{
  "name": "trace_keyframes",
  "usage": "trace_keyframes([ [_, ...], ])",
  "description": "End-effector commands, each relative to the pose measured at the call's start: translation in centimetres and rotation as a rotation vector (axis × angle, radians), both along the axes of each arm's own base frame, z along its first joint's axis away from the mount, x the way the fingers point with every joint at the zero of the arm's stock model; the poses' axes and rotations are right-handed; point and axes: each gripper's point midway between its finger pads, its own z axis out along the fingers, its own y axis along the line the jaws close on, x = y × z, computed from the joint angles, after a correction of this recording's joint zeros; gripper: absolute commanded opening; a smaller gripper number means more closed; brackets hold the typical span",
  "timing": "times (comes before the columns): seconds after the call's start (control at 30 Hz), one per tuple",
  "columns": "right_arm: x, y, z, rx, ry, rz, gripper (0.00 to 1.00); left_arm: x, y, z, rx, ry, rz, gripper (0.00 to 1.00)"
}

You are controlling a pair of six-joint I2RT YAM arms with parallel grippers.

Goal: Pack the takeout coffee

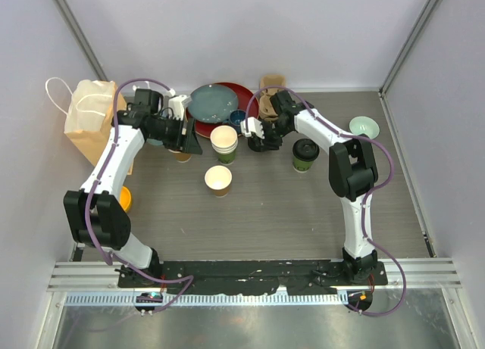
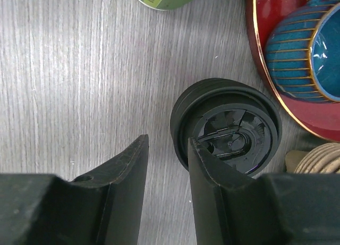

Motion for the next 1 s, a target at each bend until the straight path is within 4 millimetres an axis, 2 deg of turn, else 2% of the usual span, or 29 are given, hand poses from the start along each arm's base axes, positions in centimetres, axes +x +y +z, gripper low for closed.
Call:
trace_keyframes([
  [0.0,0.9,0.3,1.7,0.005,-0.097,0.039,0.41,0.1,-0.5,2.1,-0.043,-0.044,-0.041,0.64],
  [0.17,1.5,0.4,2.2,0.014,-0.137,0.037,0.43,-0.1,-0.6,2.2,-0.050,-0.037,-0.053,0.64],
  [0.27,1.5,1.0,3.2,0.046,-0.154,0.056,0.49,-0.2,-0.7,1.9,-0.053,-0.025,-0.058,0.64],
  [0.53,1.6,1.0,5.4,0.114,-0.176,0.078,0.50,-0.4,-0.7,1.8,-0.052,-0.019,-0.068,0.64],
  [0.7,2.9,0.3,4.9,0.074,-0.200,0.065,0.50,-0.4,-0.7,1.6,-0.050,-0.015,-0.073,0.64],
  [0.77,3.2,0.1,4.0,0.049,-0.192,0.060,0.50,-0.4,-0.7,1.5,-0.050,-0.009,-0.076,0.64],
  [0.97,4.1,0.3,3.5,0.039,-0.202,0.063,0.47,-0.5,-0.8,1.0,-0.057,0.010,-0.086,0.64],
])
